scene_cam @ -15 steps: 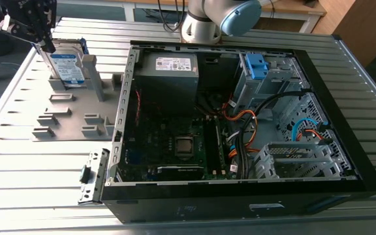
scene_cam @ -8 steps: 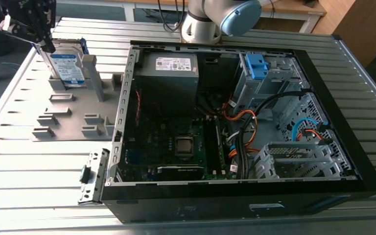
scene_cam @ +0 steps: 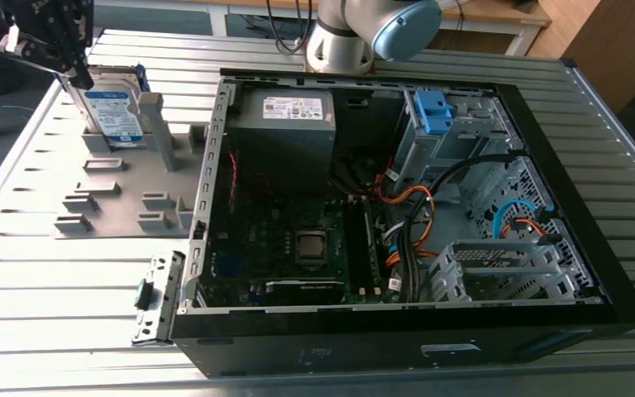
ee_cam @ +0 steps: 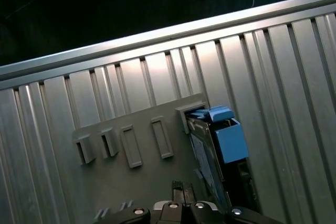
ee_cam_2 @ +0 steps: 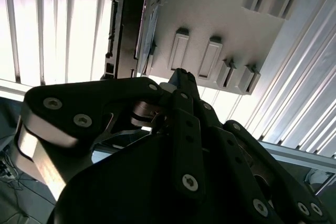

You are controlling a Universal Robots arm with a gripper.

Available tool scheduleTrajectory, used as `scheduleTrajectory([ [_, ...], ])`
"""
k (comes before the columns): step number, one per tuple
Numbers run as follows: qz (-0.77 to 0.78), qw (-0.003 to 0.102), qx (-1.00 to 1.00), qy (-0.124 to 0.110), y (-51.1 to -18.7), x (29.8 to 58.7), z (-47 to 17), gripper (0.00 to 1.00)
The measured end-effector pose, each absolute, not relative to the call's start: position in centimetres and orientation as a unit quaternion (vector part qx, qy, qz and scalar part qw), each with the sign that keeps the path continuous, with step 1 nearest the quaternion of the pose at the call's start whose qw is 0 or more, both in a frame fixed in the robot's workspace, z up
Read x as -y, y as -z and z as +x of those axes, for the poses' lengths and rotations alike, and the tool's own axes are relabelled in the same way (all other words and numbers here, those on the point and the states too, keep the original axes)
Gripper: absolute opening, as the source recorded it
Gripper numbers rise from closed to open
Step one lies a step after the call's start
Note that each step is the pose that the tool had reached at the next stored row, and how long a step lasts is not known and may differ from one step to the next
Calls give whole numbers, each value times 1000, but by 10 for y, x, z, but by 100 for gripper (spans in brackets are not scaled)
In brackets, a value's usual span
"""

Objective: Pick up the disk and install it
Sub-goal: 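Pick up the disk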

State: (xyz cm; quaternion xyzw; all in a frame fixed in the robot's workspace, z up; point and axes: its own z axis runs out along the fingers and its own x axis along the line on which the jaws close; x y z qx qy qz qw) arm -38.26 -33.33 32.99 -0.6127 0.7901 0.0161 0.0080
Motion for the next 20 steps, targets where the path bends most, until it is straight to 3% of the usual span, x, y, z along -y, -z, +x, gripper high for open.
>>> scheduleTrajectory([
  [20, -636, 8, -771, -16, -330, 333, -383, 11],
])
